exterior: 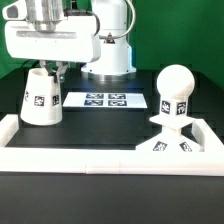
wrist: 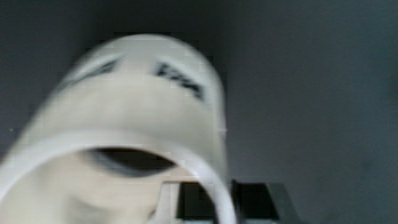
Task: Assemble lamp
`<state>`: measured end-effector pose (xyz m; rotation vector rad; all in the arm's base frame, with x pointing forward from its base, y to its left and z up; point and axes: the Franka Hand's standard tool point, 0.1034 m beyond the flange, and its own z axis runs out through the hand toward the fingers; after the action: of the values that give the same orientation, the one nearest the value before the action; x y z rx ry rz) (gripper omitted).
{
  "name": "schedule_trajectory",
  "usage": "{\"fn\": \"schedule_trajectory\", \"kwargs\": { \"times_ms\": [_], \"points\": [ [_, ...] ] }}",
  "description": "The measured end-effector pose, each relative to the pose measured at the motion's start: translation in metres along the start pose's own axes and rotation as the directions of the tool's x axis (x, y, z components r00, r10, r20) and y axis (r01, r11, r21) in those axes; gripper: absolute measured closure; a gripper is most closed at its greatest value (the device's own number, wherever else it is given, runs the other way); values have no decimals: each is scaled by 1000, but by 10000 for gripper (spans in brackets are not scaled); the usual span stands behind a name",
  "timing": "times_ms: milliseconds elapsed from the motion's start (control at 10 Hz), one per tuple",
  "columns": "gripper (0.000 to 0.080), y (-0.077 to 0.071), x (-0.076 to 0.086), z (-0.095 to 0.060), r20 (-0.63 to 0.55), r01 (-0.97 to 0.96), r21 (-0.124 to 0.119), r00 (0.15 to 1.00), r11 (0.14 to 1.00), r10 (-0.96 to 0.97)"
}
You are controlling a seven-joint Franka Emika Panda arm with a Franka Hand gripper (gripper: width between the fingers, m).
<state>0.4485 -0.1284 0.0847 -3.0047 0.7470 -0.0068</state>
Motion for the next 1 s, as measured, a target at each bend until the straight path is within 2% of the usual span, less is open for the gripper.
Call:
{"fn": "schedule_trajectory", "kwargs": {
  "times_ms": [500,900,1000],
  "points": [
    [754,-1,0,-1,3,0,1,1000,1000,0],
    [754,-28,-6,-28,22,-16,41,1000,999,15],
    [754,-40,-8,-37,35,-50,48,998,998,48]
  ]
}}
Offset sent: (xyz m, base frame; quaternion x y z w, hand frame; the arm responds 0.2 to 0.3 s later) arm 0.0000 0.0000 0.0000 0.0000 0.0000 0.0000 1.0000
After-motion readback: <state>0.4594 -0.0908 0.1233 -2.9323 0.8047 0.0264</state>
